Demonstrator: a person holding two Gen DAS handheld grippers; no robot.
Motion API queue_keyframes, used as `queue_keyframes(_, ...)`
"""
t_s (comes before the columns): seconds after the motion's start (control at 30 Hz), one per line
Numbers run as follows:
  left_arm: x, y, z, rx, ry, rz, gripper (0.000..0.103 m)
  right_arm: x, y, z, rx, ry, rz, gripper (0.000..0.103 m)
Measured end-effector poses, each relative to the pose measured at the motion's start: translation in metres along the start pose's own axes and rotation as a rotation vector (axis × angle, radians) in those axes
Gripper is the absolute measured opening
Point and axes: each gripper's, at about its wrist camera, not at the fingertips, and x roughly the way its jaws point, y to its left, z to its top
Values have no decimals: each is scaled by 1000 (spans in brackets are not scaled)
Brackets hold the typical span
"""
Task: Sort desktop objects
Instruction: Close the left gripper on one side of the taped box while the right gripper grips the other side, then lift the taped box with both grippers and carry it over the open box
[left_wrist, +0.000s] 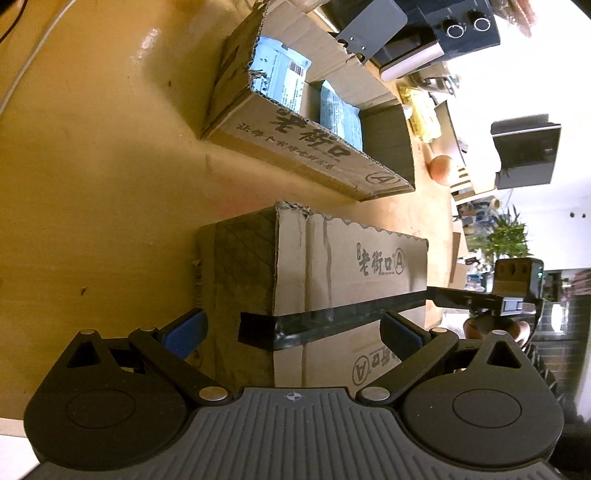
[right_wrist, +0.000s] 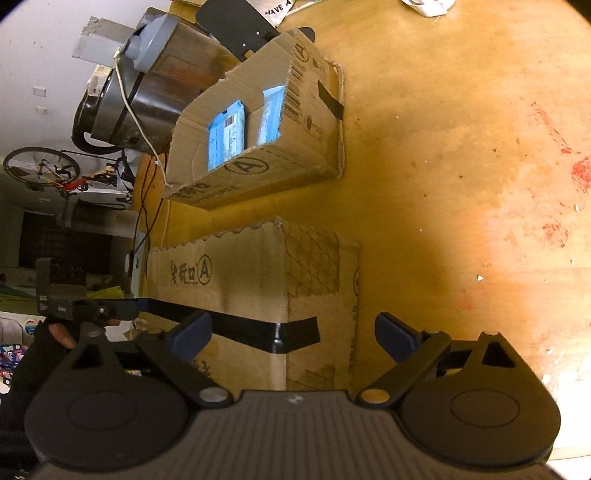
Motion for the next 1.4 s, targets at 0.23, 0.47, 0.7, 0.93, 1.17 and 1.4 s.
queue_keyframes(0.23, -2, 7, 1, -4, 9, -21, 76, 2, -1, -1, -4, 28, 4, 69)
queue_keyframes(0.47, -8, 15, 0, -19, 8, -2, 54, 0, 0, -1, 3, 34, 55, 41)
queue_keyframes(0.7, -9, 15, 0, -22, 5, 1, 53, 0, 1, -1, 12, 30, 53, 38)
queue_keyframes(0.93, -9, 11, -4, -20, -5, 3, 53, -2, 3, -1, 18, 24, 43, 36)
queue_keyframes(1.17, -17, 2, -7, -16, -25, 3, 52, -9, 10, -3, 23, 10, 41, 35)
queue_keyframes(1.4, -34, -15, -13, -11, -43, 6, 53, -27, 26, -8, 30, 3, 38, 35)
